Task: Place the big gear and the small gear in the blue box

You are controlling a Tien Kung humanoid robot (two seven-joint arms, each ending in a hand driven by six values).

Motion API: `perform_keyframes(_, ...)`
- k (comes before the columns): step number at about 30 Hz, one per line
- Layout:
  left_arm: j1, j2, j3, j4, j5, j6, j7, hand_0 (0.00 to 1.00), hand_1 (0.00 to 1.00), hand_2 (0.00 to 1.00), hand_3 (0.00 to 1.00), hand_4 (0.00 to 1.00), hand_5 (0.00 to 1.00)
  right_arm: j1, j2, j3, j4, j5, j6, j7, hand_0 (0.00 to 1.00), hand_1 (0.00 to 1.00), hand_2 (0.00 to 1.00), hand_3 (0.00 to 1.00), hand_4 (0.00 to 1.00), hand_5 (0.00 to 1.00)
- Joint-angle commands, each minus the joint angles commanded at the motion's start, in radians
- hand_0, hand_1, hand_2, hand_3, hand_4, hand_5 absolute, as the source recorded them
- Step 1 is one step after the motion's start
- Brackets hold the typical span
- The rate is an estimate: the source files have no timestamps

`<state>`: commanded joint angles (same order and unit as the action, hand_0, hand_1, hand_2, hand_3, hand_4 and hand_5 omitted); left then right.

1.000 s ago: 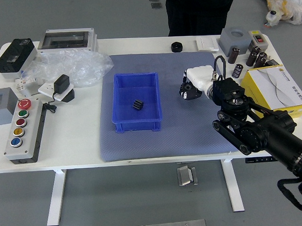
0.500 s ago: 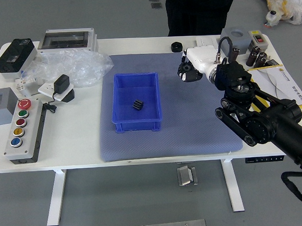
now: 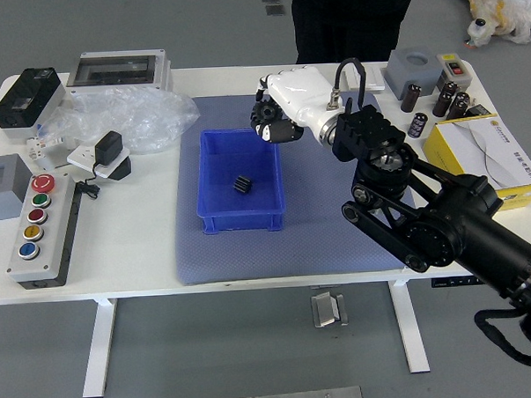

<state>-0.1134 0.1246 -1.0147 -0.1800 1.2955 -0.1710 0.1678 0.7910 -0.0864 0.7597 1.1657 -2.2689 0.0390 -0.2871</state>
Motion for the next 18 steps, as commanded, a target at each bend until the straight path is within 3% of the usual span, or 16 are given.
perform_keyframes(6, -0.003, 0.000, 0.004, 0.000, 0.004, -0.001, 0.001, 0.849, 0.815, 0.793, 0.822, 0.668, 0.309, -0.017, 0.033, -0.019, -0.004, 0.000, -0.009, 0.002, 0.552, 0.426, 0.489, 0.638, 0.550, 0.330)
perform_keyframes(7, -0.003, 0.000, 0.004, 0.000, 0.004, -0.001, 0.001, 0.849, 0.815, 0.793, 0.822, 0.669, 0.309, -0.020, 0.036, -0.022, -0.006, 0.000, -0.010, 0.002, 0.519, 0.437, 0.515, 0.655, 0.614, 0.395)
perform_keyframes(12, -0.002, 0.001, 0.007, 0.000, 0.004, -0.001, 0.001, 0.849, 0.815, 0.793, 0.822, 0.669, 0.309, -0.028, 0.043, -0.021, -0.020, 0.000, 0.000, 0.009, 0.519, 0.437, 0.515, 0.655, 0.614, 0.395)
perform_keyframes(13, -0.002, 0.000, 0.008, 0.000, 0.004, -0.001, 0.002, 0.849, 0.815, 0.794, 0.822, 0.669, 0.309, -0.029, 0.043, -0.017, -0.022, 0.000, 0.005, 0.010, 0.530, 0.479, 0.611, 0.838, 0.813, 0.520)
perform_keyframes(18, 0.000, 0.000, 0.009, 0.000, 0.005, -0.001, 0.002, 0.849, 0.815, 0.794, 0.822, 0.669, 0.309, -0.031, 0.045, -0.003, -0.028, 0.001, 0.026, 0.015, 0.530, 0.479, 0.611, 0.838, 0.813, 0.520)
